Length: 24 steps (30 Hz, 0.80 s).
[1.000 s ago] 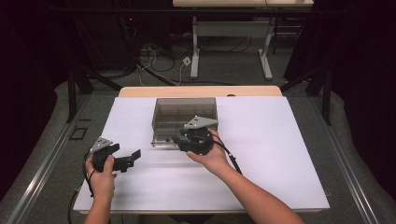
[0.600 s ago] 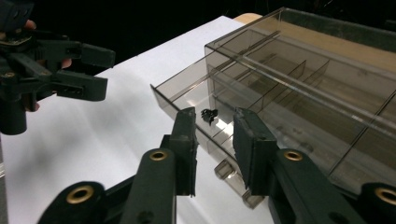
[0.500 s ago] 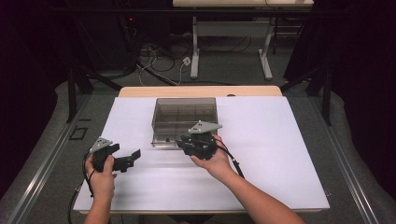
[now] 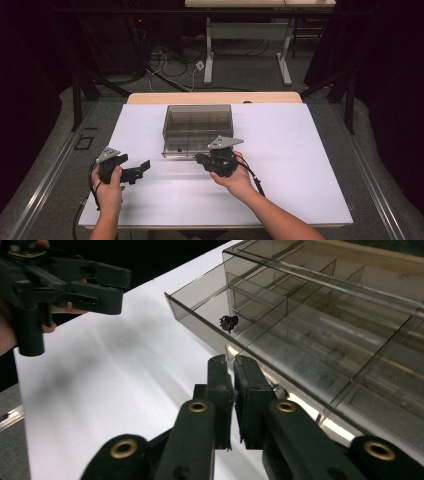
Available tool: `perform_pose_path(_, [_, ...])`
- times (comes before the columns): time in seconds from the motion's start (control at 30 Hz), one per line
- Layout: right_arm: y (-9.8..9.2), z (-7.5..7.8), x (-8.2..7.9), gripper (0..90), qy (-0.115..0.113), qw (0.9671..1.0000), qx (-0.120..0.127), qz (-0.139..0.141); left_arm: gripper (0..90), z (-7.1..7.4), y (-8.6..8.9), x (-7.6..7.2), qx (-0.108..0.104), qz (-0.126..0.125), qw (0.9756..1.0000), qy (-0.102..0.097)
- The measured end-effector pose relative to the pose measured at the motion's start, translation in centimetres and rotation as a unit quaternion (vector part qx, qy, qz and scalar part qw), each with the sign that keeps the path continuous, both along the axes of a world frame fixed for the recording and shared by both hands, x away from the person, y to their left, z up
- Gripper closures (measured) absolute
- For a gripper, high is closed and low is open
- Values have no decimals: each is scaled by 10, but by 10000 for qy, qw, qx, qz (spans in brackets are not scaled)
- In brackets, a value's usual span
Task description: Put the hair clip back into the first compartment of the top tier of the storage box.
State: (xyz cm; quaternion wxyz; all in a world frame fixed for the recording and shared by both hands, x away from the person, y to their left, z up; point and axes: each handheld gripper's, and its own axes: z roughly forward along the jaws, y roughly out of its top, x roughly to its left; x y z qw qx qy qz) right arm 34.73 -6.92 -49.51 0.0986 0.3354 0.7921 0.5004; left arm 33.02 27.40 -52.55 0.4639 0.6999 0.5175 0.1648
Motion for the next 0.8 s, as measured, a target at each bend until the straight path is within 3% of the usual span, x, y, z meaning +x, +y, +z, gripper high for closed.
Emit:
perform_pose_path(0.33, [-6, -6, -8, 900, 152, 9998, 2, 104, 10, -1, 2, -2, -14, 12, 10000, 9])
perform_pose_path(0.6, [-3, -21, -2, 900, 282, 9995, -117, 18, 11, 0, 6, -4, -52, 79, 10000, -3])
perform_pose_path(0.63, [-4, -21, -2, 900, 348, 9991, -220, 43, 11, 0, 6, -4, -52, 79, 10000, -1])
perform_pose_path(0.8, [-4, -26, 2, 900, 331, 9993, -148, -39, 10, -1, 4, -5, -35, 108, 9999, 7])
